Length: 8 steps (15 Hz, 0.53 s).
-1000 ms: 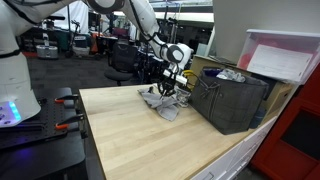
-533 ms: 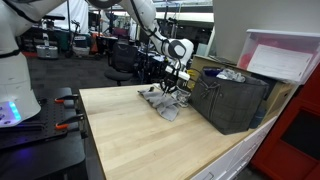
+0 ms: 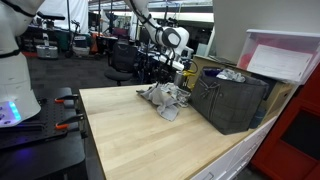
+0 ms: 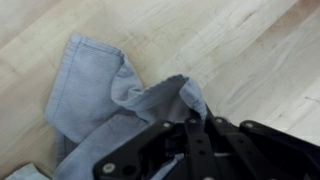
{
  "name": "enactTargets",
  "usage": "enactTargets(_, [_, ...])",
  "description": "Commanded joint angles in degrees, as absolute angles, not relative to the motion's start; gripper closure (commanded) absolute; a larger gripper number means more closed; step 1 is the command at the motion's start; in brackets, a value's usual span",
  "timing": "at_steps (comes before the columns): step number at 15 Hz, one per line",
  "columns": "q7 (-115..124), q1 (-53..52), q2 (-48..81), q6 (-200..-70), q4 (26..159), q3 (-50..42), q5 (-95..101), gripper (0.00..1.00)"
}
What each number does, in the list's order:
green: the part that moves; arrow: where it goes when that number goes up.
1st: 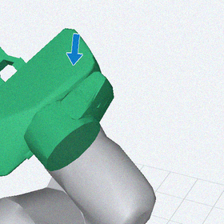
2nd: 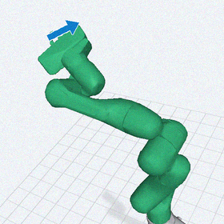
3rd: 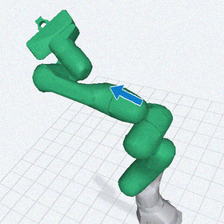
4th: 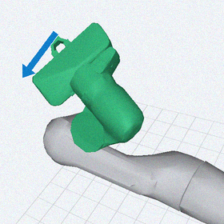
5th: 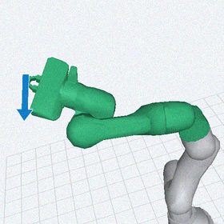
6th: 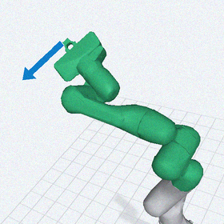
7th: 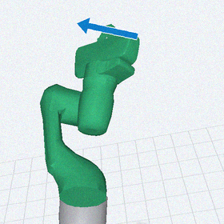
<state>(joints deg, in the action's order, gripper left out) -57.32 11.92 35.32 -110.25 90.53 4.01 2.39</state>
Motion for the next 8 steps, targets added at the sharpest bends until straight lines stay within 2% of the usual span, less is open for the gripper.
enactTargets(1, [-53.66,9.45,28.29,-114.99,101.32,5.63,-2.32,0.99])
enactTargets(8, [-51.06,1.46,24.95,-122.07,109.56,12.15,-7.96,0.99])
